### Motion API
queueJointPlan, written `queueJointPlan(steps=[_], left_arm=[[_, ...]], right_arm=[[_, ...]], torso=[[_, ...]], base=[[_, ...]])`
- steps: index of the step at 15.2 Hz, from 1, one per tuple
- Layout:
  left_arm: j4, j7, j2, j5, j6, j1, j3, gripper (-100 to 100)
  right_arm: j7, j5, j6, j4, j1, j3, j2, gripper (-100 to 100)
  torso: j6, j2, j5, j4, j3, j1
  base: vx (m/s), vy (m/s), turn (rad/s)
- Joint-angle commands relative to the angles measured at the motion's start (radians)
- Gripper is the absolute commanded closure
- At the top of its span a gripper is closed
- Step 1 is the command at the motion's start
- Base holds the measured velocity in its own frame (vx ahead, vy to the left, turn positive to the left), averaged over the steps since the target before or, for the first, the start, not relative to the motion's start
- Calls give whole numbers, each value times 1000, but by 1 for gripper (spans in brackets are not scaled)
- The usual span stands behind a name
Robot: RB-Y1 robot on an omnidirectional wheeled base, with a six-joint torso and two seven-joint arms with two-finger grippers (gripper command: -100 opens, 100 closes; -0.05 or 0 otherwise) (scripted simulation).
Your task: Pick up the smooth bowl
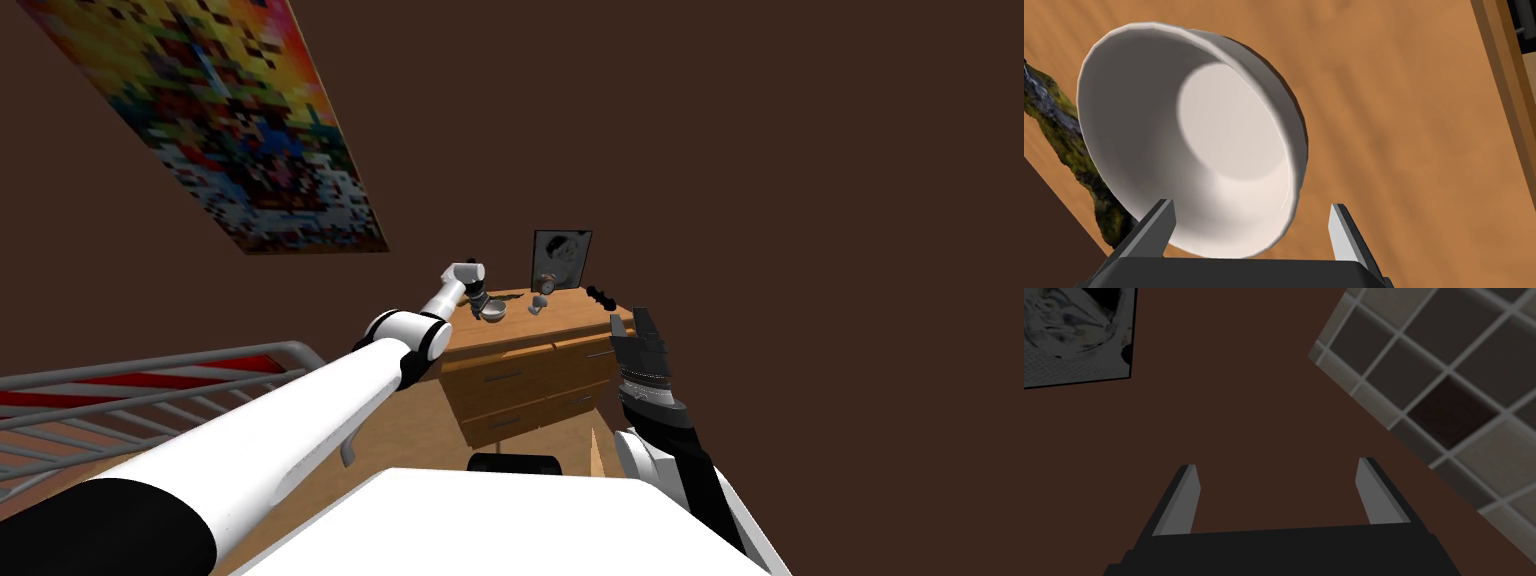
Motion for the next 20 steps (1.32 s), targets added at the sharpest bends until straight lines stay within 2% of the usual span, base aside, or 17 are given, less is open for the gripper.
queueJointPlan(steps=[1, 2, 3, 4, 6, 8, 9, 10, 11, 14, 15, 16, 20], left_arm=[[48, -3, -3, 8, 50, -34, 1, -100], [48, -3, -3, 8, 58, -34, 1, -100], [75, -5, -5, 12, 85, -53, 1, -100], [75, -5, -5, 12, 89, -53, 1, -100], [114, -6, -9, 18, 133, -79, 1, -100], [114, -6, -9, 18, 133, -79, 1, -100], [131, -7, -11, 20, 152, -90, 1, -100], [122, -7, -8, 19, 137, -84, 1, -100], [136, -9, -17, 14, 107, -65, -1, -100], [141, -9, -22, 11, 86, -50, -3, -100], [138, -9, -18, 13, 102, -60, -1, -100], [139, -9, -19, 13, 97, -58, -2, 100], [139, -7, -17, 13, 96, -58, 0, 100]], right_arm=[[0, 0, 0, 0, 0, 0, 0, 0], [0, 0, 0, 0, 0, 0, 0, 0], [0, 0, 0, 0, 0, 0, 0, 0], [0, 0, 0, 0, 0, 0, 0, 0], [0, 0, 0, 0, 0, 0, 0, 0], [0, 0, 0, 0, 0, 0, 0, 0], [0, 0, 0, 0, 0, 0, 0, 0], [0, 0, 0, 0, 0, 0, 0, 0], [0, 0, 0, 0, 0, 0, 0, 0], [0, 0, 0, 0, 0, 0, 0, 0], [0, 0, 0, 0, 0, 0, 0, 0], [0, 0, 0, 0, 0, 0, 0, 0], [0, 0, 0, 0, 0, 0, 0, 0]], torso=[[0, 0, 0, 0, 0, 0], [0, 0, 0, 0, 0, 0], [0, 0, 0, 0, 0, 0], [0, 0, 0, 0, 0, 0], [0, 0, 0, 0, 0, 0], [0, 0, 0, 0, 0, 0], [0, 0, 0, 0, 0, 0], [0, 1, 0, 0, 0, 0], [0, 1, 0, 0, 0, 0], [0, 1, 0, 0, 1, 1], [0, 1, 0, 0, 1, 1], [0, 1, 0, 0, 1, 1], [1, 1, 0, 0, 0, 0]], base=[[28, -1, -19], [25, 0, -17], [25, 1, -16], [23, 0, -14], [23, 3, -16], [17, 4, -6], [12, 2, -3], [8, 2, -4], [6, 2, -24], [4, 3, -19], [0, 0, 0], [0, 0, 0], [0, 0, 5]])
